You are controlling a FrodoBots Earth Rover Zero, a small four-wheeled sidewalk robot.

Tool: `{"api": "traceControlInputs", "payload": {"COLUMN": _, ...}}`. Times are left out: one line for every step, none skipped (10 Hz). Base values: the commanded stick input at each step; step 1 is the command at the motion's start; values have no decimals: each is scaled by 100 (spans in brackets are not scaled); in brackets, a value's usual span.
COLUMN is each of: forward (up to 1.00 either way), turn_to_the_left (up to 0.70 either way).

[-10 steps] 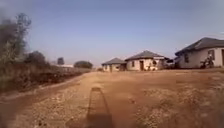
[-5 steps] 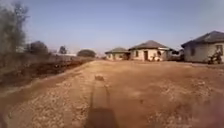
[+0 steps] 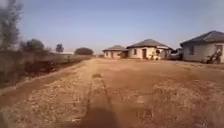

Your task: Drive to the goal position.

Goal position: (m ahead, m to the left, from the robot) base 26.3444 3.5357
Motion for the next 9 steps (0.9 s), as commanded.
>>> {"api": "traceControlInputs", "payload": {"forward": 70, "turn_to_the_left": 0}}
{"api": "traceControlInputs", "payload": {"forward": 70, "turn_to_the_left": 0}}
{"api": "traceControlInputs", "payload": {"forward": 70, "turn_to_the_left": 0}}
{"api": "traceControlInputs", "payload": {"forward": 70, "turn_to_the_left": 0}}
{"api": "traceControlInputs", "payload": {"forward": 70, "turn_to_the_left": 0}}
{"api": "traceControlInputs", "payload": {"forward": 70, "turn_to_the_left": 0}}
{"api": "traceControlInputs", "payload": {"forward": 70, "turn_to_the_left": 0}}
{"api": "traceControlInputs", "payload": {"forward": 70, "turn_to_the_left": 0}}
{"api": "traceControlInputs", "payload": {"forward": 70, "turn_to_the_left": 0}}
